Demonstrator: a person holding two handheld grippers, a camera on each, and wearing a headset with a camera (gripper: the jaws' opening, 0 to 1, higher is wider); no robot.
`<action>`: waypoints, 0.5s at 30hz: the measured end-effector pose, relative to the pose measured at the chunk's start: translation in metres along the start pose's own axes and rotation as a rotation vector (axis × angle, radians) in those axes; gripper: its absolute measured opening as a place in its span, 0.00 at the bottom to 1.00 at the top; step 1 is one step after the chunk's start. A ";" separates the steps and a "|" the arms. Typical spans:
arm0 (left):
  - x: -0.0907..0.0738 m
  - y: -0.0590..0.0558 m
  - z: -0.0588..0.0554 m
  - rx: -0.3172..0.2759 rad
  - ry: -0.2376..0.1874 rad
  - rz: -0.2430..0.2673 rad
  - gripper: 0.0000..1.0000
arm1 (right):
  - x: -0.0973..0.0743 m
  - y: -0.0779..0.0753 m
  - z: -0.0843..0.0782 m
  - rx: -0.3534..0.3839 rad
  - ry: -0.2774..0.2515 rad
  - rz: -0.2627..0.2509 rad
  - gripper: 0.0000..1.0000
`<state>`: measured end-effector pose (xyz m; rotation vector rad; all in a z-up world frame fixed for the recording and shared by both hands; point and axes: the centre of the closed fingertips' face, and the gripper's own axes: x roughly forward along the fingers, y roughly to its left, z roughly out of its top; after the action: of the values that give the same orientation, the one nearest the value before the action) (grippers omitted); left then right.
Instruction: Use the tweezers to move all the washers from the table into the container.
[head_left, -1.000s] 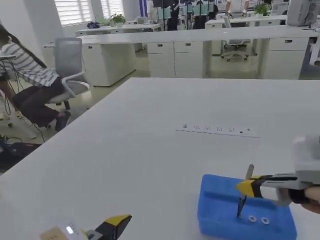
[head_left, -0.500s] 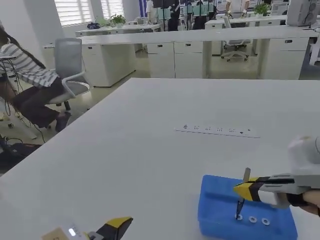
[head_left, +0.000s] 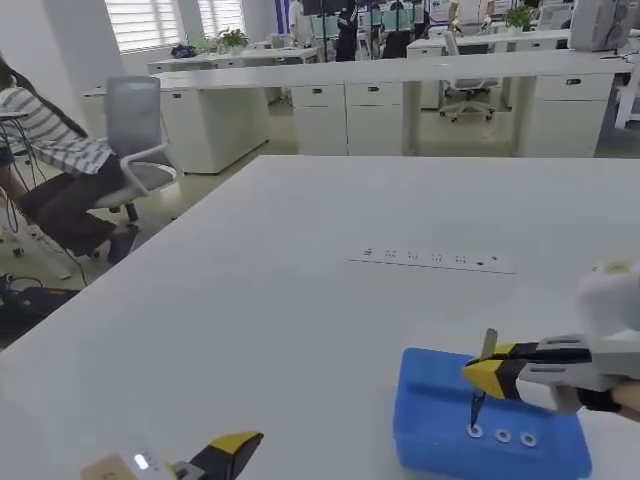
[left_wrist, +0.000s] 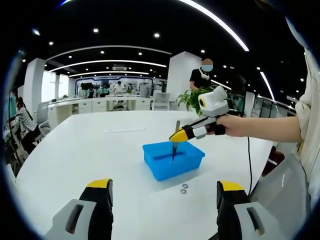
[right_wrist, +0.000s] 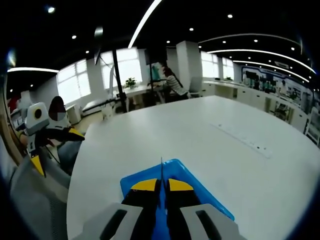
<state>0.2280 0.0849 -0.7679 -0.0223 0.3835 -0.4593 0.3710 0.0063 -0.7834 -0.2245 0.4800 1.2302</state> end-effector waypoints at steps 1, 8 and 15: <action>0.000 0.000 0.000 0.000 0.000 0.000 0.87 | -0.001 0.002 0.001 -0.005 -0.002 0.000 0.02; 0.000 -0.001 0.000 0.004 0.000 -0.002 0.87 | -0.012 0.018 0.016 -0.021 -0.046 0.015 0.02; -0.001 -0.002 0.000 0.005 0.000 -0.005 0.87 | -0.022 0.037 0.028 -0.043 -0.082 0.038 0.02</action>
<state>0.2268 0.0831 -0.7670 -0.0186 0.3823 -0.4647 0.3371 0.0118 -0.7451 -0.2013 0.3885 1.2826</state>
